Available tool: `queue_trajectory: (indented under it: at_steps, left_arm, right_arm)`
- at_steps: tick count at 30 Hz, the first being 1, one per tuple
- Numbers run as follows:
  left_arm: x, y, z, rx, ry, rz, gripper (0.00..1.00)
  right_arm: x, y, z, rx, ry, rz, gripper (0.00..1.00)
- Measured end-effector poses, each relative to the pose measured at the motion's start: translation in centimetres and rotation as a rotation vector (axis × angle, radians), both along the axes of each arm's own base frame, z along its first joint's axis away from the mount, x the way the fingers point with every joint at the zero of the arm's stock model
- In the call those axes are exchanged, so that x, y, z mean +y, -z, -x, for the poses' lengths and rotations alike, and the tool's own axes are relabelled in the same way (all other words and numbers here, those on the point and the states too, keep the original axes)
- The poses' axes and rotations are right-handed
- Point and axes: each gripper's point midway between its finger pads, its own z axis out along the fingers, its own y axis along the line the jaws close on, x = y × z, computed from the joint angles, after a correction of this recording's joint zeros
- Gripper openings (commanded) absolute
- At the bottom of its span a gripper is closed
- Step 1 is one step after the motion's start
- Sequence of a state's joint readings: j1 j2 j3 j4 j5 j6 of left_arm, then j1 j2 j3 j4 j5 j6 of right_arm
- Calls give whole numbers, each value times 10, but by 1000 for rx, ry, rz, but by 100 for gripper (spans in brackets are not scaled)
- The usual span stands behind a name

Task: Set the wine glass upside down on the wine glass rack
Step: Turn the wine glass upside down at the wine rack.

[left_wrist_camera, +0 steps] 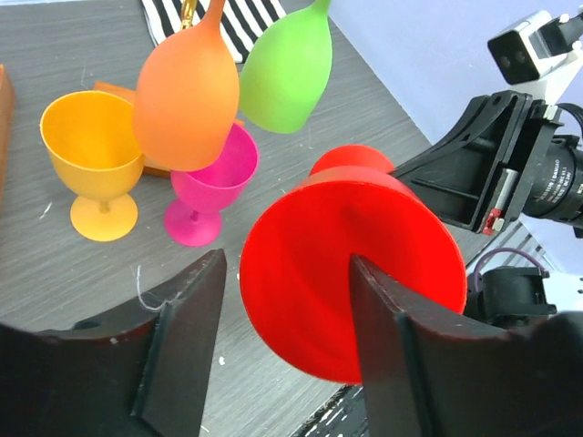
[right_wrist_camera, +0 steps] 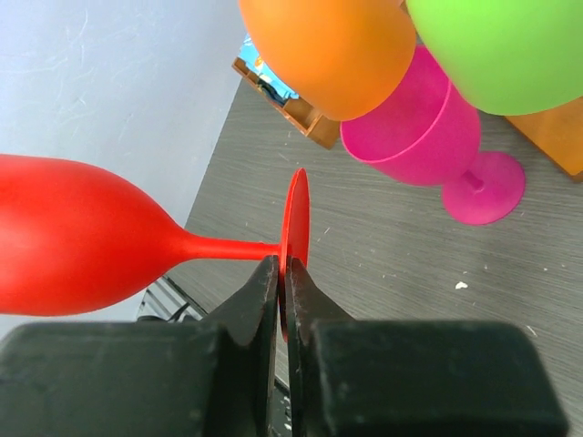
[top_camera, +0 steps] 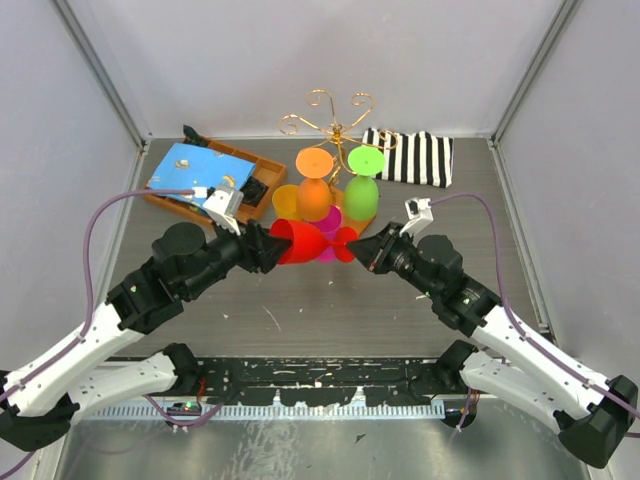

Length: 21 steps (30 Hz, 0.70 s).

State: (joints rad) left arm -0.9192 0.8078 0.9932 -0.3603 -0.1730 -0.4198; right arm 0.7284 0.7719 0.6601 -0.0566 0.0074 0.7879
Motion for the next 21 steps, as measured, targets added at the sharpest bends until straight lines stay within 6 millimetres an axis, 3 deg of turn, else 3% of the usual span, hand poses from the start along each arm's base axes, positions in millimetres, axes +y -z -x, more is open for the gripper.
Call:
queue_trajectory:
  at_steps: [7,12,16,21]
  left_arm:
    - [4,0,4,8,3,-8,72]
    - [12,-19,14,-17,25,12,73]
    - [22,-32,22,-48,37,18,76]
    - [31,-34,28,-69,40,6,77]
  right_arm:
    - [-16,-1,-3,-35,65,38,1]
    - [-39,5,-6,-63,149,119,1]
    - [-59,-2,-6,-122,211,167,1]
    - [-79,-12,-7,-242,248,272,1]
